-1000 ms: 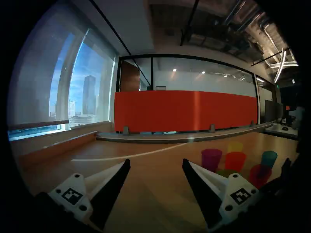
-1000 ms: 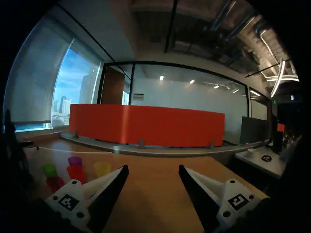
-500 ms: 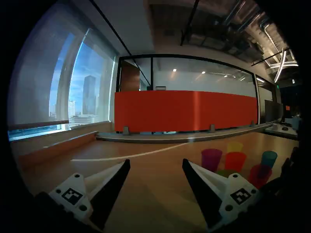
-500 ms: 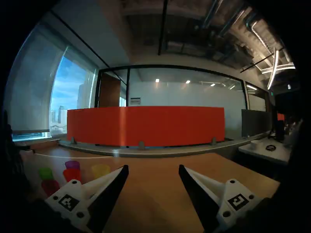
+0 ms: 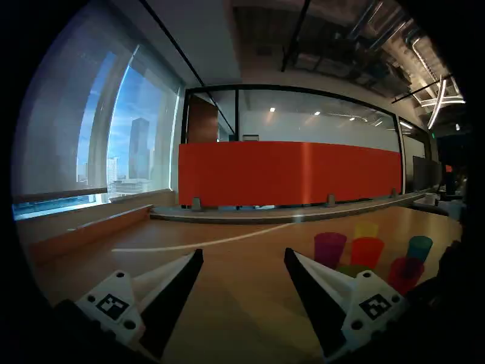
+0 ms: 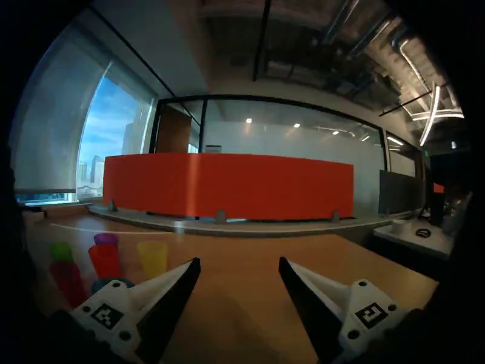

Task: Pour water

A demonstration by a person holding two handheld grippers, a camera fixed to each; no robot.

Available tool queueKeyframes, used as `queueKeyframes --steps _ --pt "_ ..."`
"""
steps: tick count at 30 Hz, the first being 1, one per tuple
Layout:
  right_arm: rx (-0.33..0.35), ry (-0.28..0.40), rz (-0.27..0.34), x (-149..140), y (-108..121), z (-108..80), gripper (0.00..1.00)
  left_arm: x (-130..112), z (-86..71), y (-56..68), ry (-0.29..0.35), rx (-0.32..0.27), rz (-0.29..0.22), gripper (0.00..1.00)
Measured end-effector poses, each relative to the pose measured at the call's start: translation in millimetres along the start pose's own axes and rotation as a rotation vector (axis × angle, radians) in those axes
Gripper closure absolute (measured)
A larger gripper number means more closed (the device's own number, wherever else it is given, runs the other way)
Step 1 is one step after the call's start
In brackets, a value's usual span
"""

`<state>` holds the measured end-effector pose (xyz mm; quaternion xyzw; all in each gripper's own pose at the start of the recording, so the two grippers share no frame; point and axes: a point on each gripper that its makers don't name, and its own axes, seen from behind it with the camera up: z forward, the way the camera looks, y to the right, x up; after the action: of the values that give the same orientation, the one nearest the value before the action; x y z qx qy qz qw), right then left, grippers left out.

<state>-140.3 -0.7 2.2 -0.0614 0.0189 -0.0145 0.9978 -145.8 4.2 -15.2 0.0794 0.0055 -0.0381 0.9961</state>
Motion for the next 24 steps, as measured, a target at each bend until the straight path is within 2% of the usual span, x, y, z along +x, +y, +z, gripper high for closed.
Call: queueKeyframes --steps 14,24 --pt "-0.005 -0.011 0.046 -7.5 10.2 3.9 0.0 0.3 0.8 -0.1 0.0 0.0 0.0 0.0" --pt "-0.003 -0.014 0.048 -10.0 11.2 6.8 0.0 0.1 0.9 -0.1 0.0 0.0 0.0 0.0"
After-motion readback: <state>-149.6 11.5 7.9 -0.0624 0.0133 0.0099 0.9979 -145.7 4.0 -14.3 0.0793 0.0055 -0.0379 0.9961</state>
